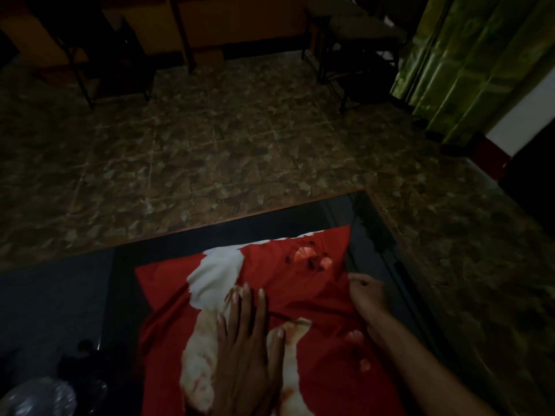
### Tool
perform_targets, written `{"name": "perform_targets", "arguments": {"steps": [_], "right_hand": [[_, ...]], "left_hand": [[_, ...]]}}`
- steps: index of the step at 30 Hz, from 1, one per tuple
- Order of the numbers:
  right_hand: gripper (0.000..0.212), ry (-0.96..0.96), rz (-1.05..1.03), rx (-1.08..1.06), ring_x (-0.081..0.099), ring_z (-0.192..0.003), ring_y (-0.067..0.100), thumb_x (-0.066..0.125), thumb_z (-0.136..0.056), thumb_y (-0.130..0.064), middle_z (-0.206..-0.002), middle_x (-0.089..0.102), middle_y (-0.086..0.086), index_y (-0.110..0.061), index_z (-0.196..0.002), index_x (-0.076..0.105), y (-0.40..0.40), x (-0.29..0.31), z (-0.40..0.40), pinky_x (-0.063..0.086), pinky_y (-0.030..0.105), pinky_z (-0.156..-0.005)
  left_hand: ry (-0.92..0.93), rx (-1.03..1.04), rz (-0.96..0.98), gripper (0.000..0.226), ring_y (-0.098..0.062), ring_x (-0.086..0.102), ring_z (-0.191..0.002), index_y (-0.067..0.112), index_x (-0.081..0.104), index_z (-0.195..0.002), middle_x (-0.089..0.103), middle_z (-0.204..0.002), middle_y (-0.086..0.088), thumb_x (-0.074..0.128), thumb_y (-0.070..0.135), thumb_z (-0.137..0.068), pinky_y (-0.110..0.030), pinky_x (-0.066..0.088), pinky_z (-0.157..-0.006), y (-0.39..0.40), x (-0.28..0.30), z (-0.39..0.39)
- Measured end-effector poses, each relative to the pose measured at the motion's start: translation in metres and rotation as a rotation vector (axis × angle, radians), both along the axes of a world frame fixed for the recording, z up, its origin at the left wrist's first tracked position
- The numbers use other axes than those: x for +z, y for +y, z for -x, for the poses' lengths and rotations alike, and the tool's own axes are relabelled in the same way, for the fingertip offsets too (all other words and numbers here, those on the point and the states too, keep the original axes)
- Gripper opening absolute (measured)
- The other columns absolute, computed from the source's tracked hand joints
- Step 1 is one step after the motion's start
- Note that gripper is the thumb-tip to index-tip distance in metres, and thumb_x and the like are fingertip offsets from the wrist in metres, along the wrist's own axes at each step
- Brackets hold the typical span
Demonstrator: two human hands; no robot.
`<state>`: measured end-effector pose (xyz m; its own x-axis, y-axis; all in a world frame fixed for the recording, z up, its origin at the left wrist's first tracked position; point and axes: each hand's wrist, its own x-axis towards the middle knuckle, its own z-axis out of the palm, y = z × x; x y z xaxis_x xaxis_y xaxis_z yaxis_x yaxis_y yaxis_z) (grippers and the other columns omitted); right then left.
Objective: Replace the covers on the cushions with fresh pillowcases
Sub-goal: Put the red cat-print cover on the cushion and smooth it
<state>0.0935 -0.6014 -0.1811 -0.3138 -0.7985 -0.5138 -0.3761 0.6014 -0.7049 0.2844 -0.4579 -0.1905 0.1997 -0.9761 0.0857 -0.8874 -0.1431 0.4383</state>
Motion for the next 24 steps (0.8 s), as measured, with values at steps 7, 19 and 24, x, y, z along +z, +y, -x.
{"name": "perform_targets", "arguments": {"steps": [7,19,24], "right_hand": [[0.021,0.127,0.008,-0.093,0.067,-0.077,0.025,0.063,-0.09,-0.015,-0.08,0.072,0.007,-0.01,-0.074,0.077,0.009,-0.002,0.028,0.047,0.028,-0.069],[0.012,0.072,0.598,0.053,0.061,-0.1,0.014,0.076,-0.085,-0.042,-0.107,0.06,-0.008,-0.035,-0.092,0.069,0.056,-0.009,0.015,0.049,0.036,-0.088],[0.011,0.217,0.825,0.36,0.051,-0.104,0.002,0.069,-0.08,-0.05,-0.103,0.049,-0.022,-0.04,-0.078,0.065,0.076,-0.016,-0.001,0.043,0.043,-0.093]], "left_hand": [[-0.023,0.005,0.024,0.072,-0.018,0.007,-0.155,0.024,0.01,-0.161,0.006,-0.168,-0.001,0.026,0.058,-0.099,-0.043,0.005,-0.122,0.0,-0.01,0.0],[-0.052,-0.003,0.047,0.065,-0.014,0.001,-0.155,0.028,0.019,-0.159,0.006,-0.168,0.0,0.026,0.054,-0.1,-0.047,0.004,-0.123,0.001,-0.014,0.002],[-0.076,0.009,0.09,0.063,-0.011,-0.002,-0.154,0.029,0.019,-0.159,0.007,-0.168,0.001,0.024,0.051,-0.1,-0.044,0.003,-0.124,0.0,-0.018,0.003]]}}
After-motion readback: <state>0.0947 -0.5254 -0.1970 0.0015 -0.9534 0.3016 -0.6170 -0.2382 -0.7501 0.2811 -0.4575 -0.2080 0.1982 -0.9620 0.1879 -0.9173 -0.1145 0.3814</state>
